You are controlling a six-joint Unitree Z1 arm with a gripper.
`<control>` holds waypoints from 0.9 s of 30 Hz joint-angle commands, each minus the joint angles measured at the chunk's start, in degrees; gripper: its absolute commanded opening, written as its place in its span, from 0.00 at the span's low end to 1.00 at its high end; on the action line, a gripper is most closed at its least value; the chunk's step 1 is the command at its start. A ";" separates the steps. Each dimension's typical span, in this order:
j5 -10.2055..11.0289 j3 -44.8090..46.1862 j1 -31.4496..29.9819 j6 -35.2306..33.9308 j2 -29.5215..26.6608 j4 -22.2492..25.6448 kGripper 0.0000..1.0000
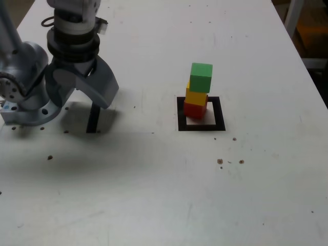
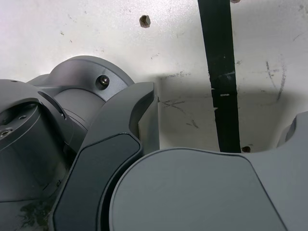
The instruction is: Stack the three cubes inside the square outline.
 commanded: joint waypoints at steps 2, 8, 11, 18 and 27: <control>-0.08 -0.09 0.09 0.04 -0.47 0.02 1.00; -0.09 -0.48 0.09 -0.09 0.66 -0.23 1.00; -0.38 -0.56 0.09 -0.17 0.97 -0.24 1.00; -0.80 -0.59 0.09 -0.29 1.08 -0.28 1.00; -1.53 -0.51 0.09 -0.36 2.30 -1.19 1.00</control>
